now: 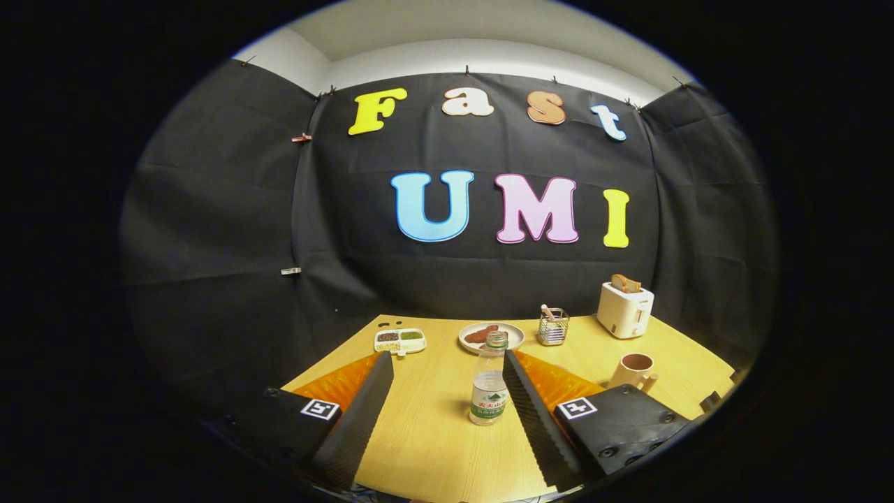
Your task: Take the bottle from table, then pour the juice into the cup, finally place the bottle on the coaster
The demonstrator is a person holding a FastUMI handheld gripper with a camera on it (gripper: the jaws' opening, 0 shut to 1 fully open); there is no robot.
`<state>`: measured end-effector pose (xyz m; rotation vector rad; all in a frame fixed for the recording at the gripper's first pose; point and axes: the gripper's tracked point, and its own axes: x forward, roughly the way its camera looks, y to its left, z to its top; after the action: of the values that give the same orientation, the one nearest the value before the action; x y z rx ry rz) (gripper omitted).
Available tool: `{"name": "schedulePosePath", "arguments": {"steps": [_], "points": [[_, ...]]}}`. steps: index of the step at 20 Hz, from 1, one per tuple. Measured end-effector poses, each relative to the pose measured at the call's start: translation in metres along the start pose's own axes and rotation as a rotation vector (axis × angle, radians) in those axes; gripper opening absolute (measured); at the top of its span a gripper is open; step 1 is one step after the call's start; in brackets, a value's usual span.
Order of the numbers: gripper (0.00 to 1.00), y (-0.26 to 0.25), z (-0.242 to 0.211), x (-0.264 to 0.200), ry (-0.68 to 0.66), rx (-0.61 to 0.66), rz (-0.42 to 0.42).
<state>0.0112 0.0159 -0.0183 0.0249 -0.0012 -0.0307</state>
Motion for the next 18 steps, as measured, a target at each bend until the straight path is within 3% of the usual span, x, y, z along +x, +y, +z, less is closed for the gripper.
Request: {"name": "schedulePosePath", "arguments": {"steps": [9,18], "points": [[0.97,-0.036,-0.046,0.047,0.023,0.032,-0.147],[0.98,-0.050,-0.104,0.104,0.074,0.031,-0.203]]}}
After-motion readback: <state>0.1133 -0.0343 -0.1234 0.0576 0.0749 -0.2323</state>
